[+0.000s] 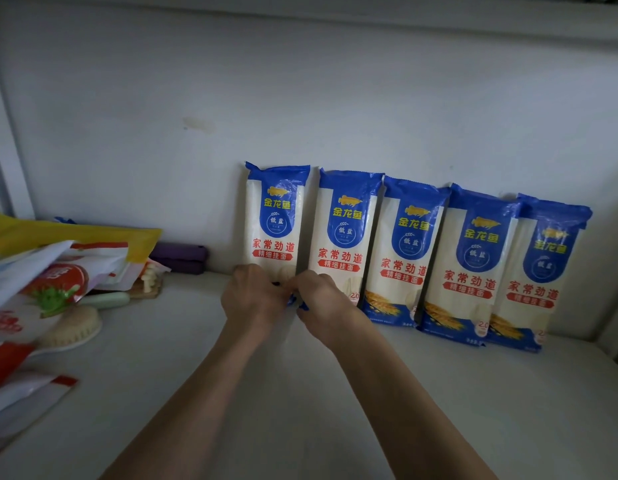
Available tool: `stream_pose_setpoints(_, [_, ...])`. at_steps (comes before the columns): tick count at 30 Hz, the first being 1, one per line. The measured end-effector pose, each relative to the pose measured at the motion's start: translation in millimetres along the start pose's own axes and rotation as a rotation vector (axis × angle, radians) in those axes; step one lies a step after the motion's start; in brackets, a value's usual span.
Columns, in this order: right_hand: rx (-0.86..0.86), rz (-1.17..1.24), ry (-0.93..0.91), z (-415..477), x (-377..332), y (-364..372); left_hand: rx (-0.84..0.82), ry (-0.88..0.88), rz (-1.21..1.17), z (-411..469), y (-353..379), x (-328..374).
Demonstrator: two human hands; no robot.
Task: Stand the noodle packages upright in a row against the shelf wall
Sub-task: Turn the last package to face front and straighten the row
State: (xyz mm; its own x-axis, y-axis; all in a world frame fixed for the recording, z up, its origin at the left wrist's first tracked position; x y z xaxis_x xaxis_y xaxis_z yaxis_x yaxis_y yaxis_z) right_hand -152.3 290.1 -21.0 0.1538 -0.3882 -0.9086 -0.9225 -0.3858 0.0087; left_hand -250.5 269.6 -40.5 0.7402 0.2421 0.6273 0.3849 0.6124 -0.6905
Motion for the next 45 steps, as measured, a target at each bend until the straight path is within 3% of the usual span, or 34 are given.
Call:
stream_pose_setpoints(3, [0.046,0.055,0.048,3,3,5,0.003,-0.01,-0.038,0,0,0])
stream_pose_setpoints(6, [-0.028,0.12,0.003,7,5,5,0.008,0.0,-0.034,0,2,0])
stream_pose_setpoints(14, [0.042,-0.055,-0.038,2,2,-22,0.032,0.028,-0.076,1,5,-6])
stream_pose_setpoints(16, [0.231,-0.049,-0.018,-2,-2,-42,0.041,0.046,-0.123,3,7,-10])
stream_pose_setpoints(20, [0.801,-0.142,-0.122,-4,1,-76,0.082,0.035,-0.148,3,11,-11])
stream_pose_setpoints(25, [1.132,-0.212,-0.19,3,11,-82,0.104,0.024,-0.17,1,15,-6])
stream_pose_setpoints(33, [1.013,-0.185,-0.01,10,20,-88,0.103,0.026,-0.253,5,15,-5])
stream_pose_setpoints(40, [1.023,-0.202,-0.156,15,29,-91,0.105,0.044,-0.266,4,16,-6])
stream_pose_setpoints(45, [1.008,-0.247,-0.16,16,27,-88,0.103,0.06,-0.283,5,16,-7])
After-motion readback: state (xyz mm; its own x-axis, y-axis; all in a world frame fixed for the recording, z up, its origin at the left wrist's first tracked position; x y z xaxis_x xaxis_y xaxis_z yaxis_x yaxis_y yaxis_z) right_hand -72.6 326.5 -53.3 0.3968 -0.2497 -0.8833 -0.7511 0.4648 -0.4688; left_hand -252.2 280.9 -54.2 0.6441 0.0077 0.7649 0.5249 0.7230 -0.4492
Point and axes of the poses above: each hand's wrist, its own z-axis towards the middle knuckle, its own y-axis out of the palm, x = y × z, the point moved 1 cm from there along z, towards the middle knuckle, and after that the axes turned 14 degrees about y, right-handed, at the moved point
